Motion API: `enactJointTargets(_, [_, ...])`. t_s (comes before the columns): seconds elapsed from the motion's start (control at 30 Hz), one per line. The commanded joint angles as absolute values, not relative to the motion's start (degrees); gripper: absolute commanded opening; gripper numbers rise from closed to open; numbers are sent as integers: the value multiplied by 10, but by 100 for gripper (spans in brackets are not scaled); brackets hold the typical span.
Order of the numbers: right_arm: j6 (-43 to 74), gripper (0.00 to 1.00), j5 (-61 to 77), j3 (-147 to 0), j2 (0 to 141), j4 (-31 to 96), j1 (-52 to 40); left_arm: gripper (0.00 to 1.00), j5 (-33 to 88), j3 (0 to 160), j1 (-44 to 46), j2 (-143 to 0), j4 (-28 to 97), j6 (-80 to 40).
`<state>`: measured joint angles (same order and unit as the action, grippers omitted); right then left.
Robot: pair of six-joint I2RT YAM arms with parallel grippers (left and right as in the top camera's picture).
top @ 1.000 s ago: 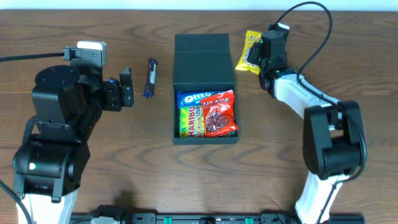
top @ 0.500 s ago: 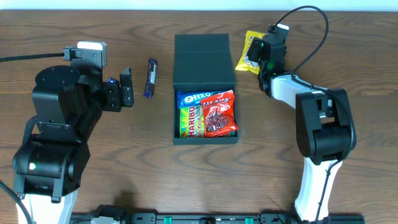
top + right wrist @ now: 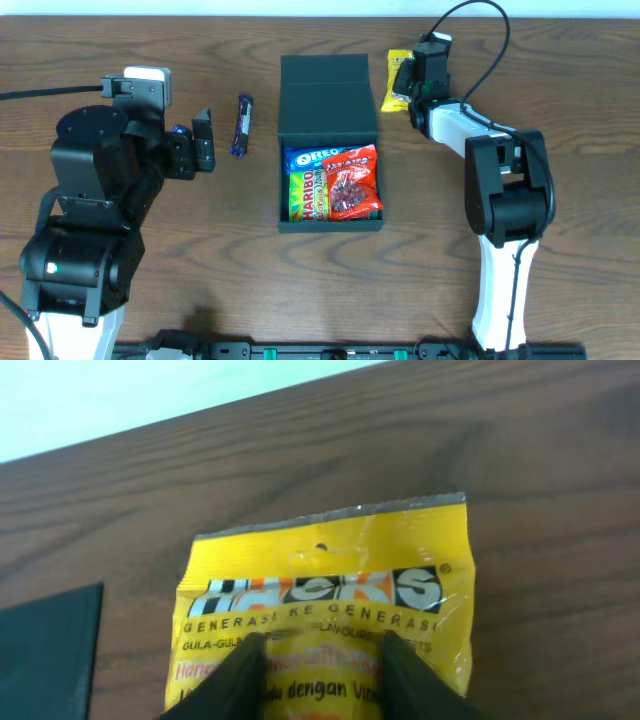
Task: Pack container
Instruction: 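Reach right gripper to the yellow candy bag and grasp it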
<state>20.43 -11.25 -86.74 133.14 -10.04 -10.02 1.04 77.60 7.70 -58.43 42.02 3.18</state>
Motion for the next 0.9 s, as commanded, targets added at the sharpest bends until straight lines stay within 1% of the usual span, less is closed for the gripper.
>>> enactJointTargets(0.0, [205,22,-106,-874,1348,-71,-98,95,4,781,75,-581,420,32])
enactJointTargets(0.1, [205,7,-104,-874,1345,-46,-98,95,4,781,75,-580,420,32])
enactJointTargets(0.17, [205,1,-104,-874,1338,-27,-98,95,4,781,75,-580,420,32])
enactJointTargets(0.43, [175,1,-104,-874,1270,28,-98,95,4,781,75,-580,420,43])
enactJointTargets(0.77, [175,2,-100,-874,1153,155,-98,95,4,781,75,-580,420,43])
enactJointTargets(0.8, [175,29,-91,-874,1152,155,-98,95,4,781,75,-580,420,43])
enactJointTargets(0.83, [175,53,-78,-874,1153,155,-98,95,4,781,75,-580,420,43])
enactJointTargets(0.87, [175,64,-64,-874,1157,154,-98,95,4,781,75,-580,420,43])
